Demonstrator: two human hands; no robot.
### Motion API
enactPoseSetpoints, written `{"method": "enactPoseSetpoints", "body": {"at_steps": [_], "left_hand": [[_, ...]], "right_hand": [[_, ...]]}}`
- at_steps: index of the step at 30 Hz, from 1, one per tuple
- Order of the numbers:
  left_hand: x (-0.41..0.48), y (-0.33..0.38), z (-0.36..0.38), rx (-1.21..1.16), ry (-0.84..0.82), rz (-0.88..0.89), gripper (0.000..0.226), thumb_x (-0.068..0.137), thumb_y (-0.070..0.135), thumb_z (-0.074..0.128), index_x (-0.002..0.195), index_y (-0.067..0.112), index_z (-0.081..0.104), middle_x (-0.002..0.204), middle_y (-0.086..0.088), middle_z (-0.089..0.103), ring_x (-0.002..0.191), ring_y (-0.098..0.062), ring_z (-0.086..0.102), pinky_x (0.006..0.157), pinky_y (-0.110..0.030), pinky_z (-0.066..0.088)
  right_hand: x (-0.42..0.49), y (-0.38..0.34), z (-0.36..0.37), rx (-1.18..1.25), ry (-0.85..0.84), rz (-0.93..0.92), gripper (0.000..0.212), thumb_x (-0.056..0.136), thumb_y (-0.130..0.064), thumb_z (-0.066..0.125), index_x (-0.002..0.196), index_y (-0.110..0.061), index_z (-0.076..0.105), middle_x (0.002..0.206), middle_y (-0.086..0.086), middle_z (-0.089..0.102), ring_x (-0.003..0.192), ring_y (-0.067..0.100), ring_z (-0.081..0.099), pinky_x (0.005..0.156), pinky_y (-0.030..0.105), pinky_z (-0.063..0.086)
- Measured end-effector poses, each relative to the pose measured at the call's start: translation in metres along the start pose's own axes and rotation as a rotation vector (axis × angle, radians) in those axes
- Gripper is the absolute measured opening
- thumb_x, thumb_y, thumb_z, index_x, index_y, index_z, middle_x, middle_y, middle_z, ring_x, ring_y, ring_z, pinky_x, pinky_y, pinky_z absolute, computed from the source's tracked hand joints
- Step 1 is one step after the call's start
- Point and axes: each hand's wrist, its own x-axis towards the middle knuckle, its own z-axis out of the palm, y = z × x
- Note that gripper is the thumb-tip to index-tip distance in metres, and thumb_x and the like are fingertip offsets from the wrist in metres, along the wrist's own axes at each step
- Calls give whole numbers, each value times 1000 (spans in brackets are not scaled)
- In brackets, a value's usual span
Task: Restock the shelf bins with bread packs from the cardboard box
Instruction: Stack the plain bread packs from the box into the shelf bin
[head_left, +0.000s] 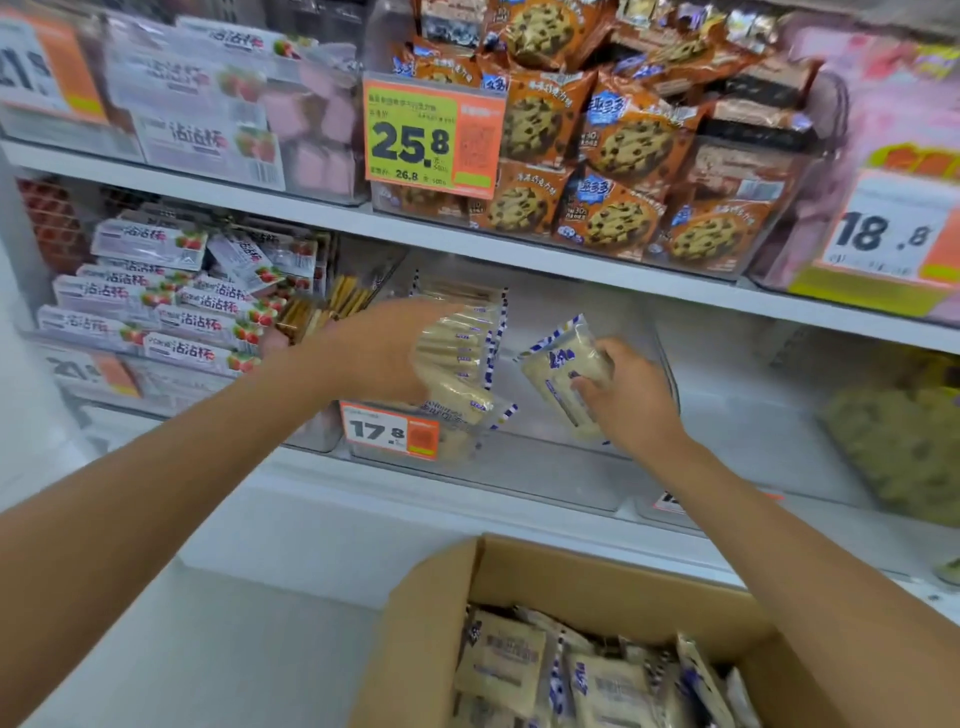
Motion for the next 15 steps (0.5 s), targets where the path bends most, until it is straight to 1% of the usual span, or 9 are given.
{"method": "enactPoseSetpoints", "body": {"at_steps": [2,3,4,5,6,8,11,12,15], "left_hand": [[6,15,18,190,-4,99,82,90,54,53,156,29,11,160,8,23,147,-13,22,117,-30,22],[6,18,30,288,-44,124,79,92,66,32,157,28,8,164,5,15,150,-13,12,121,-36,13],[5,14,43,367,-83,120,85,87,74,9,157,26,6,165,4,10,151,-12,5,122,-39,6],[3,5,53,409,-98,110,97,78,79,-10,157,25,4,165,5,8,151,-12,3,121,-41,2],[0,-7,58,416,-97,91,106,70,80,-21,157,25,3,165,5,7,151,-12,1,121,-42,0],[-5,-28,61,349,-87,42,109,66,83,-23,157,28,-1,165,6,2,151,-12,-2,121,-44,-2],[-10,-30,59,262,-124,-4,104,68,88,-13,156,33,-5,165,6,-6,151,-13,-11,120,-46,-8],[-11,-23,61,234,-135,3,102,68,88,-10,155,36,-6,164,6,-8,150,-14,-13,119,-47,-11],[-14,-9,71,244,-118,82,96,67,87,-16,153,43,-11,164,6,-11,150,-17,-16,119,-51,-13]], "right_hand": [[2,-1,4,20,2,8,28,86,-24,66,110,-14,55,88,8,66,78,29,60,67,36,48],[2,-1,5,28,1,13,27,86,-23,66,108,-14,54,88,8,66,80,31,60,69,38,50],[2,-2,7,32,-7,22,27,86,-24,66,108,-15,53,88,9,65,81,32,60,70,39,50],[2,-2,8,32,-21,29,26,86,-24,65,107,-17,51,89,9,65,81,33,60,71,40,51],[2,-1,10,32,-35,30,26,87,-24,64,108,-19,49,90,9,64,82,33,60,71,40,51],[2,1,14,31,-54,25,27,88,-24,63,110,-20,48,93,9,64,83,33,60,72,40,51],[1,2,19,39,-84,25,30,88,-23,63,114,-19,50,96,8,64,85,31,60,74,40,52],[1,2,22,46,-93,27,30,88,-24,64,114,-19,50,96,8,64,85,31,61,75,40,52],[-1,4,30,54,-122,30,28,86,-23,65,111,-19,52,95,9,65,86,33,61,76,39,52]]}}
